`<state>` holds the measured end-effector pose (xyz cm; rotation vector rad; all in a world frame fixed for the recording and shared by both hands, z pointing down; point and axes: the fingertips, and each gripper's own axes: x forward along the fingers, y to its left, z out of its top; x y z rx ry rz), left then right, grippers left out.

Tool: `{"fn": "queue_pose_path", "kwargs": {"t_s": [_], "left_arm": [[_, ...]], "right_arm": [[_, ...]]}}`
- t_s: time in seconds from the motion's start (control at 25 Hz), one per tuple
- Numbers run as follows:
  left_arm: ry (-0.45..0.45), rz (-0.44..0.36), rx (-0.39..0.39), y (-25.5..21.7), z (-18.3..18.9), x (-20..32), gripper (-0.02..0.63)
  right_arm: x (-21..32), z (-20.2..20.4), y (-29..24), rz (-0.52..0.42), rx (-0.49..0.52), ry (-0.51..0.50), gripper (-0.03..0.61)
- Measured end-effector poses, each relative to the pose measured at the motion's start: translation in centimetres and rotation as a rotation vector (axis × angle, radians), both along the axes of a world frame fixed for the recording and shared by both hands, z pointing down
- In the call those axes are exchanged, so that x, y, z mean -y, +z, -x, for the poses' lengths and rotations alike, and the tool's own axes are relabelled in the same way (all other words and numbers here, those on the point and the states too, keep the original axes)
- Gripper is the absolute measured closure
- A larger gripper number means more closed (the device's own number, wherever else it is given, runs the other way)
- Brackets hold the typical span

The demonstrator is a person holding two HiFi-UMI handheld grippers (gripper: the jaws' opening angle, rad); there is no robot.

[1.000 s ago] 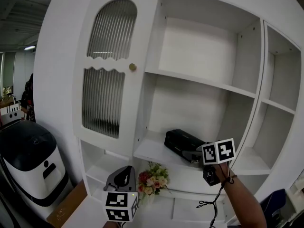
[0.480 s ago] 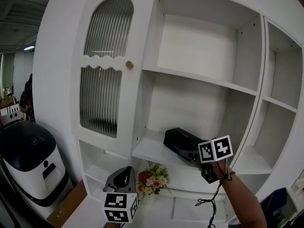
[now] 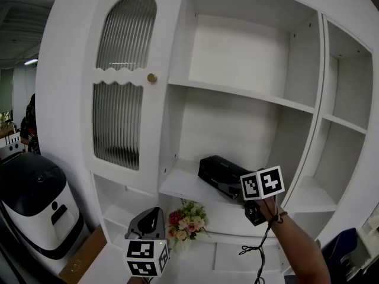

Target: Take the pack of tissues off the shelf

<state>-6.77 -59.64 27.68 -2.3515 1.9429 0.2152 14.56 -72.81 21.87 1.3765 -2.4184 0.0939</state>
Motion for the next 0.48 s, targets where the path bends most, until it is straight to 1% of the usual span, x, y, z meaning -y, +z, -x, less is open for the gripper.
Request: {"fn": "queue_pose_path", "kwargs": {"t_s": [0.24, 0.48], "left_arm": [[0.011, 0.001, 0.009, -0.13, -0.33, -0.22, 0.600], [0.017, -0.007, 0.014, -0.67, -0.54, -0.69, 0.600]], "right_arm": [[-0.36, 0.00, -0.16, -0.036, -0.031, 0.036, 0.133], [-0.95, -0.01, -0.51, -0.095, -0.053, 0.073, 0.143]]}}
